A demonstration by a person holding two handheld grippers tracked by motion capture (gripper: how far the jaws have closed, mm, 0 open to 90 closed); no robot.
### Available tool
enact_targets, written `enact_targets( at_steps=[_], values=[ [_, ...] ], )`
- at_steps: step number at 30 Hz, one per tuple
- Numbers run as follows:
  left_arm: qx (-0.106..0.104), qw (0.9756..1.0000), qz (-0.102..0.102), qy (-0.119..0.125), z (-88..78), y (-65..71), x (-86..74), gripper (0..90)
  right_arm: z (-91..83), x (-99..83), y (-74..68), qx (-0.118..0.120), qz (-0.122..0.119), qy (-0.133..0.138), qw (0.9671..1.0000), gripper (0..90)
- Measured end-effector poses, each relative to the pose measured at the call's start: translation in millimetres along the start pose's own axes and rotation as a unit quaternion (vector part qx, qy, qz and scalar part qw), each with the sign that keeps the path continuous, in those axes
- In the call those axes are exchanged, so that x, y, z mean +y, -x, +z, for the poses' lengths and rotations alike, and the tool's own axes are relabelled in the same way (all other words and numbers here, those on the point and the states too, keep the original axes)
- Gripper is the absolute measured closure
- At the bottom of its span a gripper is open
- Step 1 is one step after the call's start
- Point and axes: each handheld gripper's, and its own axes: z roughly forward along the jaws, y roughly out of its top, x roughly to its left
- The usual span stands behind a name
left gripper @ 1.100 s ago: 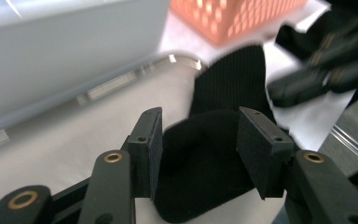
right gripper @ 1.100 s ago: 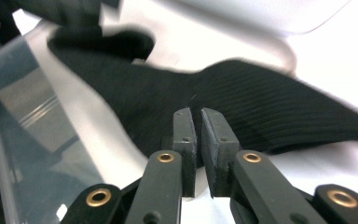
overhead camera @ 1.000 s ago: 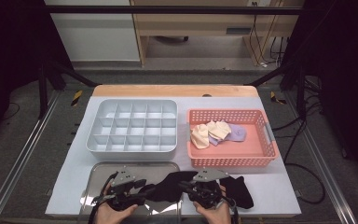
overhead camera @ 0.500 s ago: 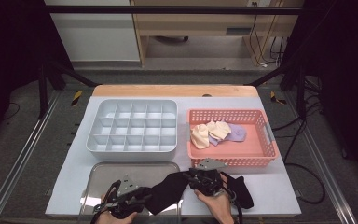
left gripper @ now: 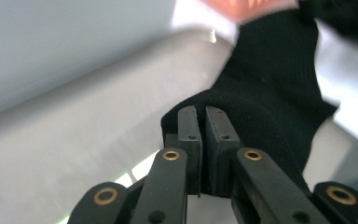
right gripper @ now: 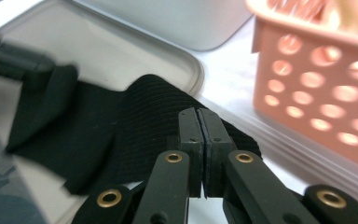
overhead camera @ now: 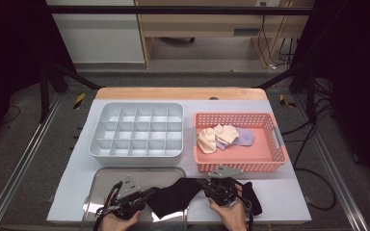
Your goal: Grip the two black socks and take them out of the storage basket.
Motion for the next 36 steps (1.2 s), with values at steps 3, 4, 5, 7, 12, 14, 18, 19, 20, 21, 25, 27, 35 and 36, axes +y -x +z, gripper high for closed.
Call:
enact_targets(
  at_steps=[3,4,5,7,12,14,18,19,20,21,25,27,35,36],
  values=[
    [-0.01,0.9999,0.008,0.004,5.4,-1.2,2.7,84.3,-14.3,-6.0,-0.8,0.002,-0.002,0.003,1.0,89.0],
    [-0.017,0.9998,0.008,-0.002,7.6,-1.8,1.5,84.1,-17.0,-11.0,-0.1,0.005,0.002,-0.004,1.0,88.9],
    [-0.024,0.9996,0.004,-0.013,11.0,-2.4,-0.7,83.9,-17.5,-14.3,0.0,0.005,0.006,-0.009,0.9999,88.8],
    [-0.022,0.9995,0.003,-0.023,13.4,-3.1,-2.8,83.1,-14.0,-20.8,0.4,0.009,0.017,-0.03,0.9994,88.5],
    [-0.004,0.9999,-0.009,-0.01,7.1,-7.1,-1.5,74.1,-7.5,-20.1,-2.9,0.016,0.012,-0.039,0.999,82.4],
    [-0.001,0.9999,-0.017,-0.001,2.4,-8.0,0.2,68.4,-12.6,-17.6,-2.4,0.015,0.01,-0.019,0.9996,79.7],
    [-0.001,0.9999,-0.013,0.004,-1.7,-2.1,5.3,59.3,-20.2,-10.0,3.5,0.001,0.018,0.025,0.9995,75.2],
    [-0.002,0.9999,-0.015,0.001,0.0,0.1,5.4,57.5,-19.0,-8.4,5.6,-0.006,0.019,0.029,0.9994,74.6],
    [0.001,0.9999,-0.008,-0.007,2.7,1.9,4.6,56.9,-15.9,-7.0,7.8,-0.011,0.019,0.027,0.9994,73.1],
    [0.005,0.9999,-0.005,-0.014,4.5,3.2,3.6,56.7,-10.5,-6.2,10.0,-0.017,0.023,0.021,0.9994,71.3],
    [0.007,0.999,-0.006,-0.044,12.7,4.6,-4.4,58.5,6.0,-8.8,12.6,-0.026,0.019,-0.005,0.9995,68.0],
    [0.011,0.9989,0.001,-0.045,13.1,5.6,-6.4,60.4,10.4,-11.5,10.8,-0.023,0.013,-0.02,0.9994,66.7],
    [0.033,0.998,0.016,-0.05,12.9,8.4,-7.9,76.0,17.0,-23.1,3.2,-0.005,0.012,-0.036,0.9993,79.7],
    [0.033,0.9981,0.015,-0.051,12.9,8.1,-7.8,79.3,16.6,-22.5,1.8,-0.009,0.007,-0.038,0.9992,83.4]
  ],
)
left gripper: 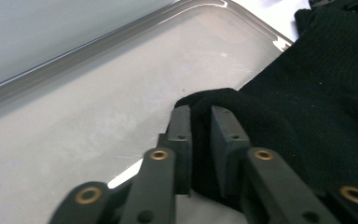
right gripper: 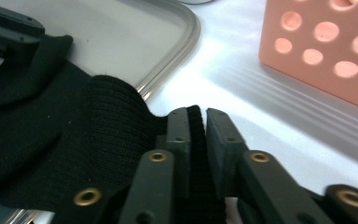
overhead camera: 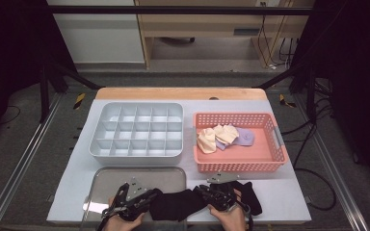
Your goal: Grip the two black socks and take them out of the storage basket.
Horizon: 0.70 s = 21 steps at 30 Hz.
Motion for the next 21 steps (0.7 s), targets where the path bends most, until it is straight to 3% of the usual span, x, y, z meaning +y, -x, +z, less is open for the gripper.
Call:
enact_targets(
  at_steps=[4,5,7,9,11,13,16,21],
  values=[
    [-0.021,0.9996,-0.014,0.007,-0.6,-5.3,0.3,85.9,-3.8,3.9,0.5,-0.003,-0.001,-0.006,1.0,87.3],
    [-0.039,0.9988,-0.023,0.019,-0.9,-8.9,0.8,86.3,-7.0,4.8,0.6,-0.01,0.0,0.003,0.9999,87.3],
    [-0.043,0.9982,-0.028,0.029,-1.4,-11.0,2.2,86.5,-17.1,7.6,3.0,-0.023,0.008,0.023,0.9994,87.3],
    [-0.042,0.9982,-0.022,0.037,-0.8,-12.6,3.6,86.5,-28.1,9.1,9.0,-0.056,0.016,0.041,0.9975,87.2],
    [-0.04,0.9983,-0.021,0.037,1.2,-13.6,4.2,85.6,-30.7,7.6,13.6,-0.072,0.024,0.038,0.9964,86.8],
    [-0.033,0.9985,-0.02,0.038,2.0,-13.1,4.8,80.9,-26.8,4.0,16.5,-0.08,0.036,0.018,0.996,85.7],
    [-0.026,0.9983,-0.018,0.048,-2.9,-12.7,8.1,72.9,-23.4,3.6,15.3,-0.08,0.031,0.013,0.9962,81.5],
    [-0.036,0.9964,-0.03,0.071,-17.6,-12.2,17.7,65.4,-34.3,6.0,11.4,-0.059,0.026,0.054,0.9965,75.7]
  ],
)
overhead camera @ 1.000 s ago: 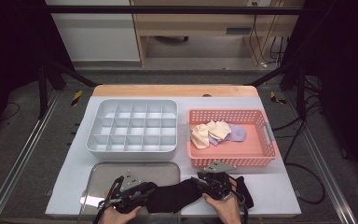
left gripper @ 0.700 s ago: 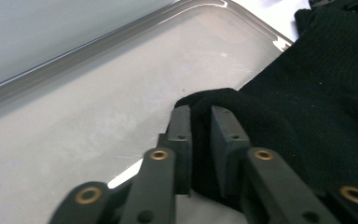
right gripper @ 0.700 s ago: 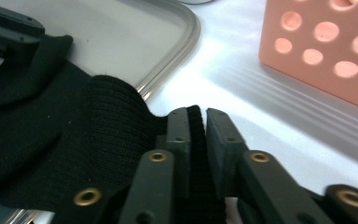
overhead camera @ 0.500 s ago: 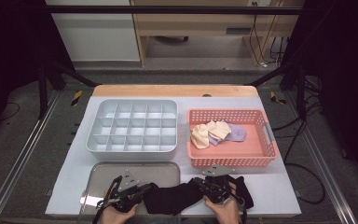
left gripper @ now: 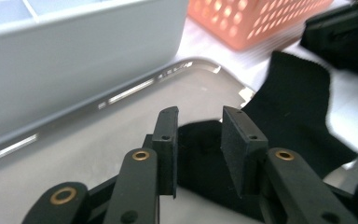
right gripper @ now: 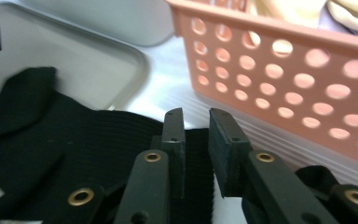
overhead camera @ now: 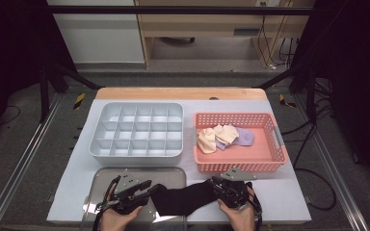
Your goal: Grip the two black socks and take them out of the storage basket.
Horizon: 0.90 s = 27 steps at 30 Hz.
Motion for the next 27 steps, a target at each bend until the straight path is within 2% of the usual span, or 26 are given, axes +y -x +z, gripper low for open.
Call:
enact_targets(
  at_steps=[2,8,11,15,17,19,20,21,25,26,27],
  values=[
    [0.003,0.9999,0.012,-0.001,-1.6,5.4,7.7,64.7,-0.2,-1.6,0.3,0.009,-0.001,0.002,1.0,74.5],
    [0.016,0.9993,0.008,-0.034,23.8,10.7,11.4,65.3,3.0,-5.1,-1.0,0.027,0.002,-0.003,0.9996,71.7],
    [0.022,0.9984,0.01,-0.051,35.1,10.9,6.4,68.6,7.8,-6.8,-2.7,0.033,-0.002,-0.008,0.9994,69.6],
    [0.023,0.9971,0.021,-0.069,42.8,12.0,2.1,80.0,19.0,-10.7,-4.8,0.033,-0.005,-0.029,0.999,71.1],
    [0.026,0.9968,0.033,-0.069,42.2,12.5,2.4,84.7,22.9,-11.5,-5.5,0.037,-0.006,-0.044,0.9983,75.7],
    [0.022,0.9967,0.035,-0.069,41.4,12.4,2.6,86.1,24.3,-11.4,-6.2,0.036,-0.011,-0.052,0.9979,81.6],
    [0.022,0.9967,0.035,-0.069,41.4,12.4,2.6,86.6,24.3,-11.4,-6.2,0.036,-0.011,-0.052,0.9979,81.6],
    [0.018,0.9973,0.032,-0.064,38.4,11.7,3.6,86.7,24.8,-11.1,-6.0,0.033,-0.013,-0.058,0.9977,89.4],
    [-0.005,0.999,0.031,-0.031,21.7,9.0,8.0,86.8,23.3,-9.5,-3.9,0.031,-0.009,-0.063,0.9975,90.0],
    [-0.011,0.9992,0.034,-0.019,16.0,7.6,8.4,86.7,22.1,-8.5,-3.8,0.022,-0.007,-0.065,0.9976,90.0],
    [-0.007,0.9992,0.038,-0.011,9.1,5.5,8.8,86.7,21.2,-7.8,-3.0,0.016,-0.007,-0.064,0.9978,90.0]
  ],
)
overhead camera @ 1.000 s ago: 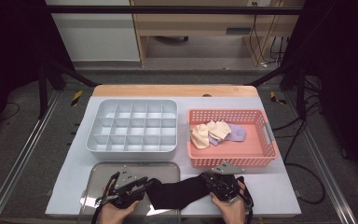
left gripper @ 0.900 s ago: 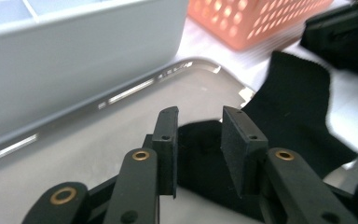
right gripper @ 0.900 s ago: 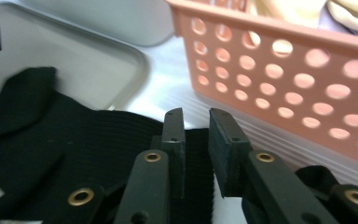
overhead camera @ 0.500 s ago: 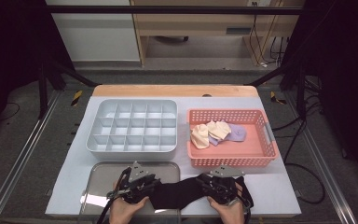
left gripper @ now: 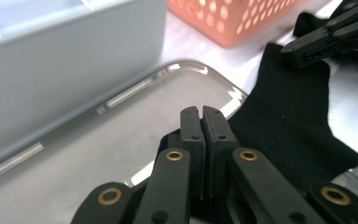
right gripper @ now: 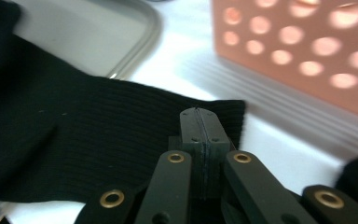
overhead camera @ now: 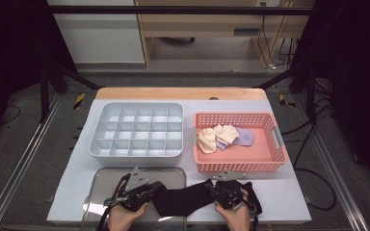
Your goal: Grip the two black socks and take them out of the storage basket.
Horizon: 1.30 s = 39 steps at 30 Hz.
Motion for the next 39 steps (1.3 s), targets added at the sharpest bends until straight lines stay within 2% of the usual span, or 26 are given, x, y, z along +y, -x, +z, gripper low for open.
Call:
enact_targets(
  at_steps=[3,5,7,10,11,13,15,17,19,21,22,24,27,30,32,34,37,39],
  values=[
    [-0.015,0.9997,-0.005,0.018,-13.9,-8.4,-3.4,86.7,-3.5,0.1,5.0,-0.014,0.008,0.005,0.9999,90.0],
    [-0.025,0.9994,-0.007,0.024,-20.2,-13.5,-7.7,86.4,-4.2,-0.4,7.4,-0.016,0.013,0.006,0.9998,90.0],
    [-0.026,0.9995,-0.01,0.017,-24.8,-19.0,-15.4,85.9,-4.5,-0.7,7.9,-0.015,0.015,0.007,0.9998,90.0],
    [-0.018,0.9997,-0.017,-0.003,-26.8,-24.4,-27.5,85.0,-4.3,-0.8,7.5,-0.017,0.011,0.012,0.9997,90.0],
    [-0.002,0.9998,-0.015,-0.015,-28.2,-25.3,-33.7,85.5,-4.5,-0.7,7.5,-0.017,0.013,0.012,0.9997,90.0],
    [0.012,0.9995,-0.009,-0.027,-30.0,-25.7,-38.2,84.6,-5.0,-0.6,8.5,-0.018,0.018,0.015,0.9996,87.4],
    [0.023,0.999,-0.02,-0.033,-34.0,-28.9,-42.4,82.5,-5.8,-0.6,10.3,-0.017,0.02,0.02,0.9995,84.8],
    [0.031,0.9984,-0.039,-0.028,-37.0,-32.4,-42.7,79.6,-6.7,-0.5,11.3,-0.017,0.022,0.022,0.9994,82.7],
    [0.037,0.9973,-0.063,-0.01,-40.6,-36.0,-39.3,75.3,-8.0,-0.3,11.3,-0.018,0.023,0.026,0.9992,81.0],
    [0.035,0.9964,-0.076,0.006,-42.8,-37.0,-33.1,68.8,-9.7,0.1,10.5,-0.017,0.026,0.029,0.9991,79.6],
    [0.036,0.996,-0.08,0.015,-44.3,-35.8,-27.3,66.7,-10.2,0.4,10.4,-0.017,0.023,0.031,0.9991,79.0],
    [0.04,0.9962,-0.076,0.016,-43.4,-31.9,-22.3,61.2,-11.3,0.8,9.4,-0.015,0.021,0.034,0.9991,78.1],
    [0.051,0.9962,-0.068,-0.017,-33.9,-26.2,-24.6,56.9,-12.3,0.6,6.7,-0.011,0.018,0.034,0.9992,76.8],
    [0.05,0.9943,-0.073,-0.059,-22.6,-26.1,-33.1,55.9,-11.1,-0.1,6.9,-0.013,0.015,0.032,0.9993,73.3],
    [0.048,0.993,-0.077,-0.076,-21.3,-26.6,-36.9,58.0,-9.7,-1.1,7.9,-0.015,0.016,0.028,0.9994,70.9],
    [0.053,0.9924,-0.075,-0.083,-23.7,-26.9,-41.6,61.9,-7.7,-2.4,8.2,-0.017,0.018,0.018,0.9995,69.4],
    [0.054,0.9924,-0.078,-0.079,-30.8,-28.7,-47.5,65.9,-4.0,-4.2,7.9,-0.019,0.013,0.004,0.9997,69.4],
    [0.055,0.9927,-0.075,-0.076,-32.0,-28.5,-49.4,68.7,-2.4,-4.5,6.9,-0.016,0.014,-0.002,0.9998,73.2]
  ],
)
